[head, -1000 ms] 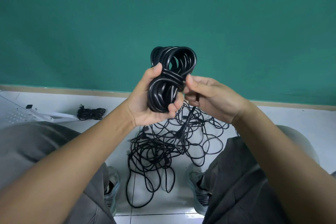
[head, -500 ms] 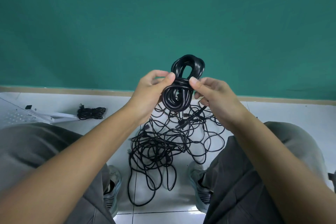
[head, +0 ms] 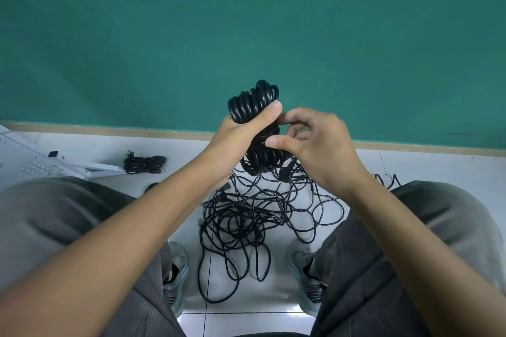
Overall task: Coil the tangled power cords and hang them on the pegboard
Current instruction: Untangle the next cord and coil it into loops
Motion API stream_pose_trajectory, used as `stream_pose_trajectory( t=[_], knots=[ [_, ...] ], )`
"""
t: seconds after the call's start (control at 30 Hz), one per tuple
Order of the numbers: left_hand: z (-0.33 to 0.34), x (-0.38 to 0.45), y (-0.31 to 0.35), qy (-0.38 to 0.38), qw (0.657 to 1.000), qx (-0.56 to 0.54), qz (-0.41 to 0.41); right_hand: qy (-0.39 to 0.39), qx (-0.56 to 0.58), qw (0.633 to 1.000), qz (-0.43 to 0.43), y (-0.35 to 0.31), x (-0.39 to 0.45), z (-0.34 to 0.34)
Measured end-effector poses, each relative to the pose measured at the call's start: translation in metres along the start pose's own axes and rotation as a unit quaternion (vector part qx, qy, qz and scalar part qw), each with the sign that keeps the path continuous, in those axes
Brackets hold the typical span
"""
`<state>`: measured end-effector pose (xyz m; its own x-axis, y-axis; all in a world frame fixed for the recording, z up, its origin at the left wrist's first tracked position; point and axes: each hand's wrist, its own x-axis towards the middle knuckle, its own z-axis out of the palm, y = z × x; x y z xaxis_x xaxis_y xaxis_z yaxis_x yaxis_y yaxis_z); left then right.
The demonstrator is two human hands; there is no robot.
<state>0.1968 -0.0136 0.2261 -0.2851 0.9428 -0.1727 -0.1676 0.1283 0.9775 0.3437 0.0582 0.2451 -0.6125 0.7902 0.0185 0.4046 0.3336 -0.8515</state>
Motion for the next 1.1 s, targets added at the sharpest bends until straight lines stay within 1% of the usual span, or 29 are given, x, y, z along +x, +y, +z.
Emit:
stream_pose_trajectory(
  t=[0.07,0.17,0.27,0.37,0.43,0.57,0.63,0.73,0.8,0.93,1.1],
  knots=[
    [-0.002,0.000,0.002,0.010,1.000,-0.012,0.006,-0.008,-0.001,1.000,-0.026,0.002,0.002,0.000],
    [-0.005,0.000,0.005,0.010,1.000,-0.024,-0.011,-0.001,0.047,0.997,-0.063,0.007,0.006,-0.005],
    [-0.005,-0.001,0.006,-0.021,0.999,-0.020,-0.028,0.028,0.123,0.991,-0.049,0.017,0.007,-0.008],
    [-0.008,0.002,0.001,-0.049,0.998,-0.024,-0.037,0.043,0.148,0.988,-0.019,0.028,0.008,-0.007],
    [-0.012,0.003,-0.003,-0.063,0.997,-0.035,-0.040,0.023,0.176,0.984,0.008,0.032,0.010,-0.007],
    [-0.013,0.004,-0.007,-0.082,0.991,-0.084,-0.060,-0.050,0.231,0.970,0.058,0.034,0.008,-0.003],
    [-0.011,0.005,-0.006,-0.061,0.991,-0.104,-0.060,-0.051,0.234,0.968,0.074,0.034,0.006,0.001],
    [-0.010,0.008,-0.009,-0.009,0.988,-0.142,-0.051,-0.019,0.201,0.975,0.096,0.034,0.007,0.006],
    [-0.007,0.009,-0.011,0.009,0.987,-0.146,-0.061,-0.007,0.189,0.975,0.114,0.035,0.006,0.009],
    [0.002,0.008,-0.014,0.035,0.987,-0.143,-0.067,0.039,0.220,0.965,0.136,0.031,0.001,0.016],
    [0.005,0.012,-0.019,0.119,0.985,-0.119,-0.028,0.073,0.262,0.950,0.154,0.022,-0.002,0.020]
  ],
)
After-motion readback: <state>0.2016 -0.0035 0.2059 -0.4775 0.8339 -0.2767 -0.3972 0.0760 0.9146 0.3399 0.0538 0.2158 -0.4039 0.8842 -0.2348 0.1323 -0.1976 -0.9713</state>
